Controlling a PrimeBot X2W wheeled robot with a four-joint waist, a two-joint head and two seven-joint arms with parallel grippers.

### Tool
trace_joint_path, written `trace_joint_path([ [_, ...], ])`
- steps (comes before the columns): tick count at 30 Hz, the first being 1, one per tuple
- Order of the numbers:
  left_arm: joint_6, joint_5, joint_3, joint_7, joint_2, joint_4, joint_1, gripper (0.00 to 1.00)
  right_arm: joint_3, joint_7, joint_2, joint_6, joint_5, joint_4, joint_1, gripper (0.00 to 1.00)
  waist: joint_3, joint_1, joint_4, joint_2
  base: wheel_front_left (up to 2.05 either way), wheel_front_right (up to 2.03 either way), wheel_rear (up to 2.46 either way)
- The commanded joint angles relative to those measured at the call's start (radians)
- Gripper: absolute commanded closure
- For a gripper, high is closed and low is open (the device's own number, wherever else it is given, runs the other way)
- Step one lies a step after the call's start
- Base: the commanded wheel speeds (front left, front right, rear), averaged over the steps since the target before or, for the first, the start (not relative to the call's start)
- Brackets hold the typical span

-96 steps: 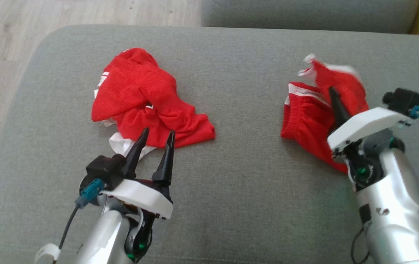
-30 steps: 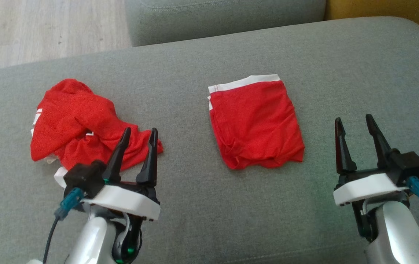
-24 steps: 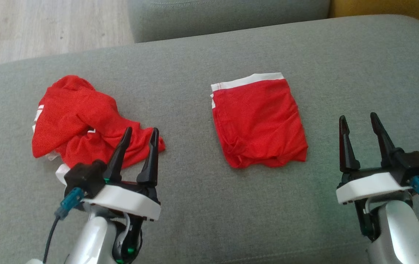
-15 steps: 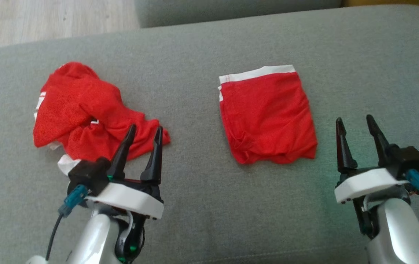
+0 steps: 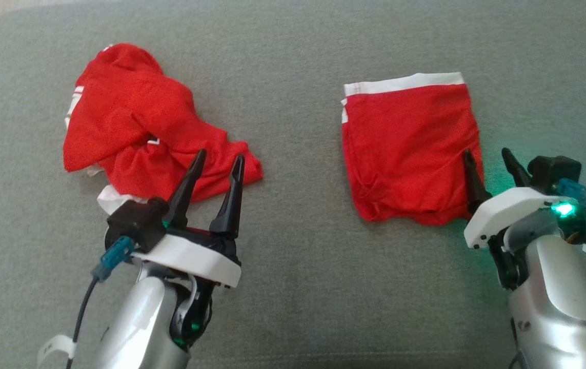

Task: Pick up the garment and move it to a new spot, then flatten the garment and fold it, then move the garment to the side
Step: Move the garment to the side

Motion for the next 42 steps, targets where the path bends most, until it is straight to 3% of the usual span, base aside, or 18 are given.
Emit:
trace_joint_path([
  [1, 0.001, 0.000, 0.025, -0.009, 0.007, -0.029, -0.047, 0.00, 0.018, 0.013, -0.003, -0.001, 0.002, -0.009, -0.038, 0.00, 0.016, -0.0002, 0.017, 0.0000, 0.00, 0.00, 0.00],
  [12, 0.004, -0.005, 0.018, -0.009, 0.007, -0.024, -0.058, 0.00, 0.070, 0.097, -0.023, -0.001, 0.095, 0.131, -0.116, 0.00, 0.044, -0.0002, 0.036, 0.0000, 0.00, 0.00, 0.00],
  [14, 0.004, -0.003, 0.019, -0.009, 0.007, -0.021, -0.059, 0.00, 0.096, 0.091, -0.033, -0.001, 0.094, 0.137, -0.121, 1.00, 0.039, -0.0002, 0.028, 0.0000, 0.00, 0.00, 0.00],
  [25, -0.008, 0.018, 0.023, -0.009, 0.007, -0.018, -0.058, 0.00, 0.249, 0.024, -0.155, -0.001, 0.052, 0.111, -0.152, 1.00, -0.004, -0.0002, -0.064, 0.0000, 0.00, 0.00, 0.00],
  [34, -0.010, 0.021, -0.014, -0.009, 0.007, -0.042, -0.103, 0.00, 0.361, 0.048, -0.392, -0.001, 0.073, 0.105, -0.221, 1.00, 0.039, -0.0002, -0.125, 0.0000, 0.00, 0.00, 0.00],
  [38, -0.008, 0.021, -0.032, -0.009, 0.007, -0.053, -0.134, 0.00, 0.352, 0.038, -0.493, -0.001, 0.066, 0.146, -0.267, 1.00, 0.078, -0.0002, -0.118, 0.0000, 0.00, 0.00, 0.00],
  [42, -0.010, 0.021, -0.044, -0.009, 0.007, -0.059, -0.158, 0.00, 0.301, 0.012, -0.549, -0.001, 0.063, 0.207, -0.301, 1.00, 0.114, -0.0002, -0.099, 0.0000, 0.00, 0.00, 0.00],
])
